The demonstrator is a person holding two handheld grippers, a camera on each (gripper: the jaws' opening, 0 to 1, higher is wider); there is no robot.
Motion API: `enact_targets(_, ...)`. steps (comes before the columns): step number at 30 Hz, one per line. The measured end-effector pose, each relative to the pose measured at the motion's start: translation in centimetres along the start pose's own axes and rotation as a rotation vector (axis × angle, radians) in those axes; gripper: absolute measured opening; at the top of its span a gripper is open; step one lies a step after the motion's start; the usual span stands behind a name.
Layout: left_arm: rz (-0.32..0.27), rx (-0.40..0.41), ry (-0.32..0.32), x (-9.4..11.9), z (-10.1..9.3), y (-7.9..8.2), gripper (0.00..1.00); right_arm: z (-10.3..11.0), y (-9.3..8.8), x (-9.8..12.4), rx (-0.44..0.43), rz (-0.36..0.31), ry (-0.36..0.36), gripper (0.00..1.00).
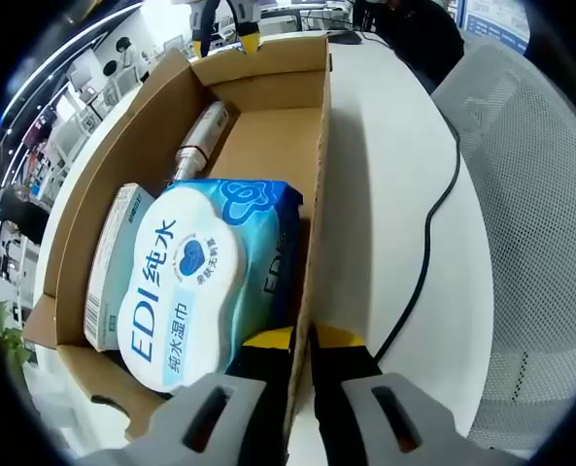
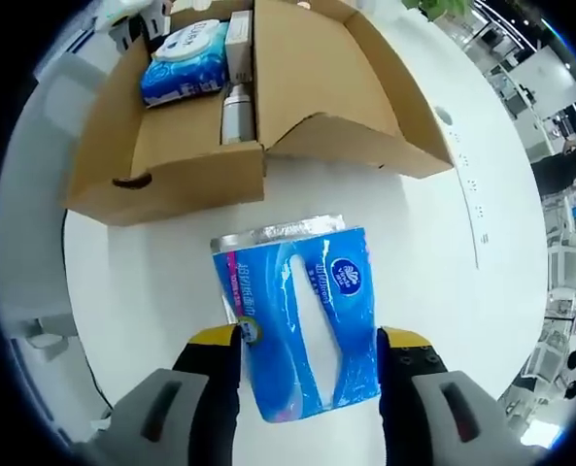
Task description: Operate the shoe box by opening the lid, removing the specified soft item, and placing it in the target area until the item is outside and the box remains undamaged.
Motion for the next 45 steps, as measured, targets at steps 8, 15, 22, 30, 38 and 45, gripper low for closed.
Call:
enact_targets(8,0.000,0.001,0.000,-0.1,0.0,0.0,0.04,0.5,0.0,1.1,0.008,-0.007,-0.016,0.54)
enact_targets(15,0.000,0.001,0.002,0.0,0.0,0.0,0.04,0.7,-0.1,1.9,-0.042,-0.020,-0.052,0.54)
enact_targets(22,0.000,0.001,0.001,0.0,0.0,0.0,0.04,0.9,-0.2,3.0,-0.102,-0.038,-0.085,0.54)
enact_targets(30,0.001,0.002,0.001,0.0,0.0,-0.1,0.04,1.0,-0.4,4.4,-0.239,-0.077,-0.140,0.55)
enact_targets(38,0.002,0.007,0.003,0.0,0.0,-0.2,0.04,1.4,-0.3,6.1,-0.270,-0.086,-0.189,0.57)
enact_targets(45,0.001,0.004,0.000,0.0,0.0,-0.2,0.04,2.3,0.1,7.7,-0.366,-0.115,-0.202,0.62)
Point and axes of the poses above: the point that each gripper's makers call its tool centre point, and the gripper's own axes: x roughly backward along the fingers, z roughly to its left, y roughly out of its top, the point moved 7 cm from there along x, roughly backward along the fingers, and after that the axes turned 9 degrees about -y, right-handed, at the moved point
